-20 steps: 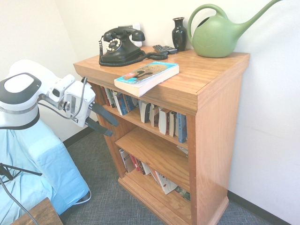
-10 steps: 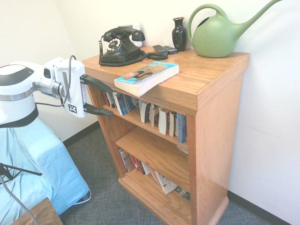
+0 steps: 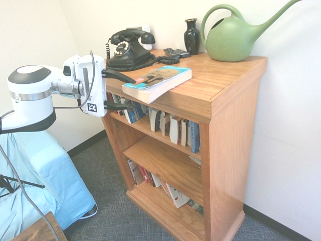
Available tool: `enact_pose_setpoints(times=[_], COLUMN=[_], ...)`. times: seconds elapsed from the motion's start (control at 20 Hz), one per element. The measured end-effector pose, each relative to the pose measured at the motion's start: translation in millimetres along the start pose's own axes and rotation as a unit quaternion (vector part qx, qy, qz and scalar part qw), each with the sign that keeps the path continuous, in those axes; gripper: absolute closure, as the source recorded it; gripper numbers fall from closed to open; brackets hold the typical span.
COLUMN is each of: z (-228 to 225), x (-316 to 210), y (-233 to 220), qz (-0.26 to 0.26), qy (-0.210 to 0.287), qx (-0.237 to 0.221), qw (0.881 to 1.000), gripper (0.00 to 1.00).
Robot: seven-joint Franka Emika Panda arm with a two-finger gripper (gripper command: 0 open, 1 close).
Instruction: Organize the shelf
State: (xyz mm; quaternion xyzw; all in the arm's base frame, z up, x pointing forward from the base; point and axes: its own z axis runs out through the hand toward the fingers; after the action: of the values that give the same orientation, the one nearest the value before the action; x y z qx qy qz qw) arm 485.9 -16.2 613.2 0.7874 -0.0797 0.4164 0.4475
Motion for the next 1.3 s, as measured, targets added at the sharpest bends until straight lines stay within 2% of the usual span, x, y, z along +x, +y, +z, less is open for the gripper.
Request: enact_pose_setpoints(times=[0.55, 0.6, 1.3], z=[30, 30, 33], x=[18, 21, 39], y=[-24, -27, -31], qz=[0.000, 0.000, 0.006], qy=[0.005, 0.005, 0.007], qx=[-0.002, -0.001, -0.008], qw=[1.000, 1.000, 1.000], gripper=[0.00, 1.00, 1.00])
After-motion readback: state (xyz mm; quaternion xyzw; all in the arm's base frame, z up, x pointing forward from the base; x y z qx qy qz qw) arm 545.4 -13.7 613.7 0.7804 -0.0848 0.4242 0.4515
